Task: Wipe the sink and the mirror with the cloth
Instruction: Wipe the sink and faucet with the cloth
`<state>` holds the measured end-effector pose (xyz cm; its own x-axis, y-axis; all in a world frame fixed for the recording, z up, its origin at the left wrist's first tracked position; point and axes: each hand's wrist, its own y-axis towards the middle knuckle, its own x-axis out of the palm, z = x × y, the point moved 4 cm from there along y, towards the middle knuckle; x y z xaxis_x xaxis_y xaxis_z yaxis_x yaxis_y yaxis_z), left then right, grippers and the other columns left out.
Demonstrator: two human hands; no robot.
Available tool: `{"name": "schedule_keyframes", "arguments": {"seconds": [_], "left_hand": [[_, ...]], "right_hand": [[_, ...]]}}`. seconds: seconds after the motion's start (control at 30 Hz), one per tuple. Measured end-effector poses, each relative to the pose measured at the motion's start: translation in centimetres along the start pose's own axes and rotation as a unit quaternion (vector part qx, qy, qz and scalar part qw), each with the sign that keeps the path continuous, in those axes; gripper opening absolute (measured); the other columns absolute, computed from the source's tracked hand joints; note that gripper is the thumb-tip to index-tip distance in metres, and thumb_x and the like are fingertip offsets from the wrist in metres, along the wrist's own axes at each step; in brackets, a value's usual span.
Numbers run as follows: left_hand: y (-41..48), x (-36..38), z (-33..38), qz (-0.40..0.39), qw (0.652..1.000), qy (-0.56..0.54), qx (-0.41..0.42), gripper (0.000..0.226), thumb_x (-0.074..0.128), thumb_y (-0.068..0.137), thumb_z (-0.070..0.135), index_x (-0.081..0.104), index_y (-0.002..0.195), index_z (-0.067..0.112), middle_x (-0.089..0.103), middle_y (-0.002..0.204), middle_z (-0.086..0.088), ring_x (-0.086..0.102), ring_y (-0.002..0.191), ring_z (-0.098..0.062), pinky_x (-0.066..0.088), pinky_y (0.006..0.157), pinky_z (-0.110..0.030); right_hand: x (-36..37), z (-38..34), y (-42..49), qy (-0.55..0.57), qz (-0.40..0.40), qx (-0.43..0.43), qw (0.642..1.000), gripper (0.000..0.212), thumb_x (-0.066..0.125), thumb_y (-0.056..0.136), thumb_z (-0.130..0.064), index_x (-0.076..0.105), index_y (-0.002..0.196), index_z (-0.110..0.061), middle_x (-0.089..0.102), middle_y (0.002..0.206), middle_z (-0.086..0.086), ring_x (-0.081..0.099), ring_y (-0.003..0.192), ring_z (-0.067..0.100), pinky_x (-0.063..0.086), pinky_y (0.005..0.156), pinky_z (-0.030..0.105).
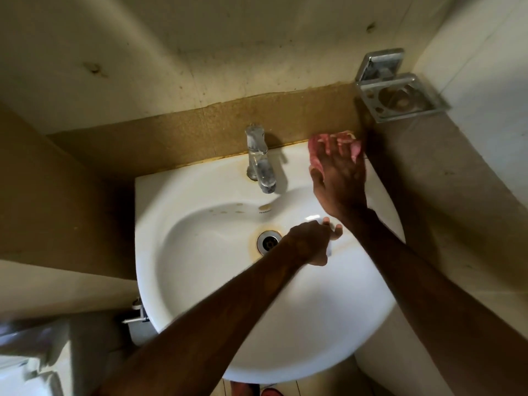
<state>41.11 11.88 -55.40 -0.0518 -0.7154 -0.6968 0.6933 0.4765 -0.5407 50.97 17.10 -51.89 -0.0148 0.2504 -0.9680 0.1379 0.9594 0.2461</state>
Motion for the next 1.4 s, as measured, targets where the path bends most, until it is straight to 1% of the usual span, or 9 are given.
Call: {"name": "schedule_keyframes", "arguments": {"seconds": [0.2, 0.3, 0.4, 0.53, 0.7, 0.9, 1.1, 1.27, 1.4], "left_hand": [[-1.6, -1.2, -0.6, 0.088, 0.993, 0.080, 0.014, 0.071, 0.060, 0.090, 0.020, 0.033, 0.156, 0.029, 0.046, 0.153, 0.000, 0.049, 0.139, -0.025, 0.045, 0.107, -0.036], [-2.8, -2.5, -0.5, 0.222, 0.969, 0.111, -0.001, 0.059, 0.061, 0.086, 0.012, 0.046, 0.143, 0.014, 0.057, 0.138, -0.006, 0.057, 0.127, -0.030, 0.053, 0.097, -0.040], [-3.9, -3.0, -0.7, 0.305, 0.943, 0.127, -0.027, 0.068, 0.056, 0.083, 0.005, 0.039, 0.149, 0.002, 0.040, 0.157, -0.018, 0.040, 0.145, -0.034, 0.036, 0.119, -0.038], [-4.6, -2.4, -1.2, 0.309, 0.930, 0.178, -0.091, 0.079, 0.053, 0.090, 0.010, 0.015, 0.157, -0.008, 0.016, 0.165, -0.029, 0.014, 0.156, -0.042, 0.013, 0.129, -0.044], [-5.5, -1.3, -2.2, 0.299, 0.933, 0.171, -0.106, 0.077, 0.050, 0.096, 0.009, 0.009, 0.158, -0.009, 0.009, 0.165, -0.030, 0.009, 0.156, -0.043, 0.009, 0.127, -0.047], [-7.6, -0.8, -3.4, 0.310, 0.934, 0.139, -0.106, 0.085, 0.058, 0.088, 0.009, 0.013, 0.158, -0.006, 0.009, 0.167, -0.026, 0.008, 0.158, -0.038, 0.014, 0.130, -0.043], [-10.9, -1.3, -5.1, 0.380, 0.907, 0.109, -0.147, 0.078, 0.077, 0.062, 0.003, 0.058, 0.137, -0.005, 0.057, 0.143, -0.023, 0.055, 0.135, -0.038, 0.047, 0.111, -0.042], [-10.6, -3.0, -7.2, 0.412, 0.884, 0.104, -0.194, 0.090, 0.074, 0.066, 0.011, 0.040, 0.148, -0.004, 0.044, 0.151, -0.023, 0.041, 0.143, -0.039, 0.039, 0.120, -0.043], [-9.9, -3.2, -7.8, 0.386, 0.896, 0.097, -0.198, 0.094, 0.076, 0.068, 0.010, 0.034, 0.150, -0.004, 0.037, 0.154, -0.025, 0.036, 0.146, -0.040, 0.038, 0.120, -0.043]], "right_hand": [[-1.1, 0.9, -1.2, 0.089, 0.026, -0.210, 0.973, 0.054, 0.049, 0.101, -0.014, 0.046, 0.155, -0.010, 0.045, 0.160, 0.013, 0.038, 0.153, 0.031, 0.024, 0.127, 0.061], [-1.0, 3.5, 0.9, 0.104, 0.007, -0.098, 0.990, 0.052, 0.042, 0.103, -0.016, 0.048, 0.153, -0.006, 0.045, 0.161, 0.017, 0.036, 0.154, 0.035, 0.020, 0.128, 0.057], [-0.3, 2.6, 1.4, 0.056, -0.012, 0.030, 0.998, 0.054, 0.037, 0.107, -0.026, 0.038, 0.160, -0.015, 0.036, 0.168, 0.010, 0.027, 0.159, 0.029, 0.007, 0.131, 0.051], [0.0, -2.1, -0.1, 0.075, 0.019, -0.099, 0.992, 0.051, 0.034, 0.108, -0.027, 0.044, 0.158, -0.020, 0.042, 0.164, 0.004, 0.032, 0.157, 0.025, 0.015, 0.128, 0.056], [0.0, -0.8, -0.5, 0.127, 0.005, -0.235, 0.964, 0.047, 0.043, 0.108, -0.021, 0.049, 0.155, -0.015, 0.046, 0.162, 0.006, 0.038, 0.155, 0.023, 0.026, 0.126, 0.057], [-0.7, -2.6, 0.2, 0.117, 0.094, -0.015, 0.989, 0.049, 0.051, 0.102, -0.018, 0.055, 0.150, -0.019, 0.053, 0.157, 0.004, 0.042, 0.152, 0.027, 0.020, 0.127, 0.055], [-0.1, -5.2, -0.1, 0.187, 0.013, -0.174, 0.967, 0.040, 0.056, 0.101, -0.018, 0.065, 0.139, -0.008, 0.059, 0.151, 0.009, 0.048, 0.148, 0.029, 0.036, 0.121, 0.054], [-0.4, -5.9, 0.5, 0.172, 0.028, -0.117, 0.978, 0.048, 0.046, 0.101, -0.023, 0.059, 0.147, -0.018, 0.055, 0.156, 0.002, 0.043, 0.152, 0.024, 0.027, 0.127, 0.053], [0.3, -6.8, -2.6, 0.206, 0.040, -0.062, 0.976, 0.046, 0.055, 0.103, -0.019, 0.057, 0.148, -0.017, 0.052, 0.157, 0.001, 0.036, 0.155, 0.021, 0.020, 0.128, 0.055]]}}
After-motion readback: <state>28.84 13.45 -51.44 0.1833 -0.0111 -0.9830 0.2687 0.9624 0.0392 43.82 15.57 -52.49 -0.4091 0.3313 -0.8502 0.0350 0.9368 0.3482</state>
